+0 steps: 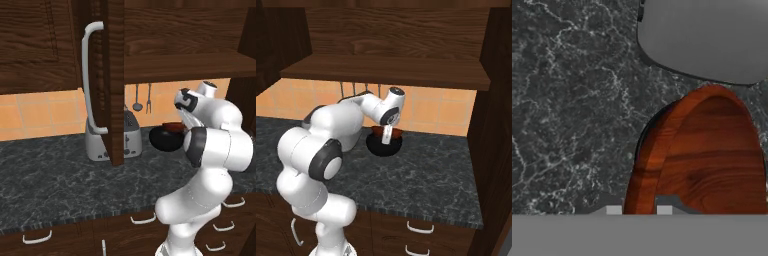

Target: Pick up the bowls on the counter and stack them on top of one another in the open cabinet. Place the smaller bowl on top of the larger bowl.

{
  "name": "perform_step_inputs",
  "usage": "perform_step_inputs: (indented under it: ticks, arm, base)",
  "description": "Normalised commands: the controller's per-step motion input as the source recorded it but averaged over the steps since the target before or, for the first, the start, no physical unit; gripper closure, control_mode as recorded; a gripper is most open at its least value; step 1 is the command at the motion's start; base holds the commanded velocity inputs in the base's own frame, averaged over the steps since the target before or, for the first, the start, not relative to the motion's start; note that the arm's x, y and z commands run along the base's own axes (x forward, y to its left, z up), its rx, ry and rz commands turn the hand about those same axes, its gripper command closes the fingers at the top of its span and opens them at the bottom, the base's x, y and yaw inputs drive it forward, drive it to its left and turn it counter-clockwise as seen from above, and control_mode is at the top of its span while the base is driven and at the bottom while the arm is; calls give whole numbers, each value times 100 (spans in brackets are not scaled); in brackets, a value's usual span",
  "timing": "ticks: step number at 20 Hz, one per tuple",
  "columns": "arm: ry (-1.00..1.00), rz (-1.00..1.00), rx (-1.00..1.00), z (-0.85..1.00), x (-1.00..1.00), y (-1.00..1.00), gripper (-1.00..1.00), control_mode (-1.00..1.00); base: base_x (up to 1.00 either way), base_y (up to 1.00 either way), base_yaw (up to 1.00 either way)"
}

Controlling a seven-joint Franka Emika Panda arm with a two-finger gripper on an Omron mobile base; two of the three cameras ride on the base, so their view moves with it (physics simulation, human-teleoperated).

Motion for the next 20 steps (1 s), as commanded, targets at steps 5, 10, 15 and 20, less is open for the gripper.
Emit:
perform_step_inputs:
  ticks: [5, 10, 15, 20]
  arm:
    - [-19, 0, -3, -20, 23, 8, 100, -100]
    - [-8, 0, -2, -23, 15, 9, 100, -100]
    - [0, 0, -1, -31, 16, 19, 100, -100]
    - [0, 0, -3, -32, 14, 10, 100, -100]
  base:
    - [0, 0, 0]
    - [0, 0, 0]
    - [0, 0, 0]
    - [0, 0, 0]
